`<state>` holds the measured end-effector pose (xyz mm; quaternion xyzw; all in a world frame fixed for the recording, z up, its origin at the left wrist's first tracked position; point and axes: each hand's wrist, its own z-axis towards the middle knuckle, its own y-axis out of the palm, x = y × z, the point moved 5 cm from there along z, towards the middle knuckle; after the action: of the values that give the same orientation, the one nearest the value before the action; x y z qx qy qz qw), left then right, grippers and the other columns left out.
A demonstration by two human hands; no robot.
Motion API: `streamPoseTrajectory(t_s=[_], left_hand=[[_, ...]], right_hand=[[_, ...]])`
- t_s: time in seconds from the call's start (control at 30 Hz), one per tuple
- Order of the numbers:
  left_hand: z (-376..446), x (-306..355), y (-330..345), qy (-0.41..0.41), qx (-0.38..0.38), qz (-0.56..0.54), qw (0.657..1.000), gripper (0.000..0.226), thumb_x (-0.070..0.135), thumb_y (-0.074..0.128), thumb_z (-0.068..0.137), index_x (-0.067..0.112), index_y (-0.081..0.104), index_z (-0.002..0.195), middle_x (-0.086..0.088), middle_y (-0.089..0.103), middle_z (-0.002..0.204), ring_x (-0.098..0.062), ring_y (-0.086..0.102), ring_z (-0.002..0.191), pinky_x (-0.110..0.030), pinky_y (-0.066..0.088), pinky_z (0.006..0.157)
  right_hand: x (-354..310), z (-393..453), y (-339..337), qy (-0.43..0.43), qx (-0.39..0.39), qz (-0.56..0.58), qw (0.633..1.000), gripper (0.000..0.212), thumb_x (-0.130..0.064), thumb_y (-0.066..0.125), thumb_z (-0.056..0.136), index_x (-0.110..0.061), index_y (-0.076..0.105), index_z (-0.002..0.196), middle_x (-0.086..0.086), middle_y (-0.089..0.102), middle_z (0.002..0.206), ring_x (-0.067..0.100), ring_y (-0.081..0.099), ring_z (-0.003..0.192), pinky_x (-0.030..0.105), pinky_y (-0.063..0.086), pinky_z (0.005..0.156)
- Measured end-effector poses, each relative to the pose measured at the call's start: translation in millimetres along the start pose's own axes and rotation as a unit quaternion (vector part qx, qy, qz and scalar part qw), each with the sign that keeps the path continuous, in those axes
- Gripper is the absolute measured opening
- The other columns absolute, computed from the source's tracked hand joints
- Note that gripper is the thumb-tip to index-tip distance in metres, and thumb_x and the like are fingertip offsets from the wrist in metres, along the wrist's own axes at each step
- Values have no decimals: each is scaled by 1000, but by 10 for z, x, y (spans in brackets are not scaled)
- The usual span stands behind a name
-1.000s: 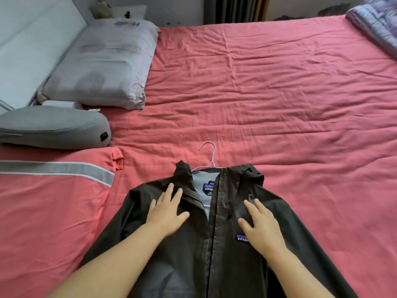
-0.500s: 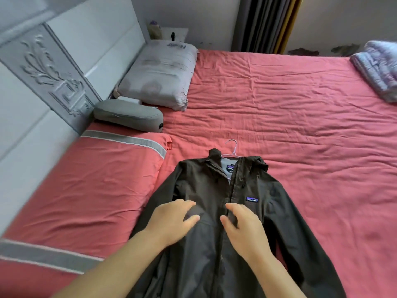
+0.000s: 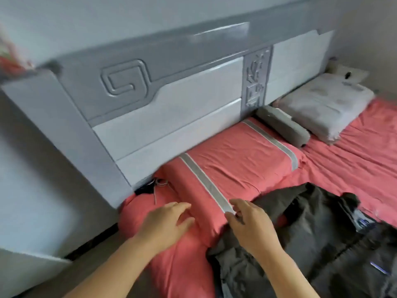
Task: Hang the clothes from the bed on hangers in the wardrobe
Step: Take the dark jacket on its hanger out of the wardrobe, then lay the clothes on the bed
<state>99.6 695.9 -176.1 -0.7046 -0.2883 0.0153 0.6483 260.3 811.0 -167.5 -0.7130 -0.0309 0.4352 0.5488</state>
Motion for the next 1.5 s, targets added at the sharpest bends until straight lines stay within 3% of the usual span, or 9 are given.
streamPoseTrajectory(t_s=[0.17, 0.33, 0.43, 0.57, 0.73, 0.93, 1.13, 1.3, 1.5], left_hand=[[-1124, -1132, -656, -170, 89, 16, 981, 46, 53, 46, 91, 37, 45, 135, 18, 52, 131, -4, 53, 114, -19, 40, 91], [-2217, -2034, -1158, -330, 169, 15, 928, 46, 54, 43, 92, 38, 44, 135, 20, 51, 131, -2, 51, 116, -18, 39, 87], [-2797, -2486, -1341, -397, 214, 5, 892, 45, 53, 46, 91, 35, 48, 132, 18, 54, 128, -3, 52, 115, -18, 39, 87], [-3445, -2985, -1560, -470, 252, -26, 846, 44, 49, 46, 93, 37, 42, 136, 16, 55, 97, -3, 54, 91, -16, 37, 68], [-4174, -3534, -1890, -540, 308, -30, 783, 45, 47, 47, 93, 39, 41, 137, 17, 57, 86, -2, 55, 79, -11, 38, 60], [-4838, -3875, -2336, -601, 369, 7, 709, 47, 47, 46, 93, 39, 38, 139, 18, 57, 101, 1, 52, 88, -12, 38, 69], [-5461, -3983, -2796, -659, 422, 47, 620, 41, 40, 53, 92, 32, 51, 133, 13, 61, 100, -2, 57, 90, -20, 46, 81], [-5901, -3878, -3502, -713, 420, 192, 527, 40, 46, 47, 92, 39, 49, 131, 16, 61, 110, -7, 58, 100, -22, 40, 73], [-6099, -3768, -4285, -706, 426, 282, 491, 47, 47, 43, 93, 35, 39, 139, 12, 48, 131, -11, 51, 116, -26, 42, 85]], right_hand=[[-1381, 28, 584, -175, -85, 17, 981, 40, -31, 54, 86, -16, 60, 122, 0, 64, 114, 19, 60, 102, 29, 45, 85], [-2801, -150, 1203, -330, -179, 24, 926, 55, -51, 33, 79, -24, 58, 120, -5, 64, 109, 14, 57, 103, 26, 44, 84], [-3575, -308, 1608, -409, -222, 17, 885, 55, -47, 33, 82, -27, 51, 131, -6, 60, 118, 11, 54, 110, 21, 39, 88], [-4459, -511, 2074, -489, -256, 27, 833, 42, -37, 45, 94, -29, 45, 135, -7, 58, 124, 10, 53, 113, 24, 41, 91], [-5490, -799, 2581, -571, -306, 34, 761, 41, -38, 44, 95, -31, 42, 136, -10, 55, 126, 7, 52, 113, 19, 40, 91], [-6632, -1167, 2937, -651, -312, 85, 687, 34, -33, 49, 94, -26, 52, 127, -8, 58, 121, 8, 56, 104, 16, 44, 83], [-7649, -1449, 3026, -721, -292, 138, 613, 34, -34, 52, 92, -26, 53, 125, -5, 53, 123, 15, 57, 102, 32, 48, 86], [-8516, -1703, 2715, -765, -264, 216, 546, 42, -33, 52, 93, -20, 48, 133, -6, 47, 128, 10, 49, 109, 15, 34, 84], [-9266, -2014, 2236, -762, -248, 304, 516, 47, -35, 55, 90, -21, 47, 134, -3, 41, 137, 18, 48, 116, 35, 43, 98]])
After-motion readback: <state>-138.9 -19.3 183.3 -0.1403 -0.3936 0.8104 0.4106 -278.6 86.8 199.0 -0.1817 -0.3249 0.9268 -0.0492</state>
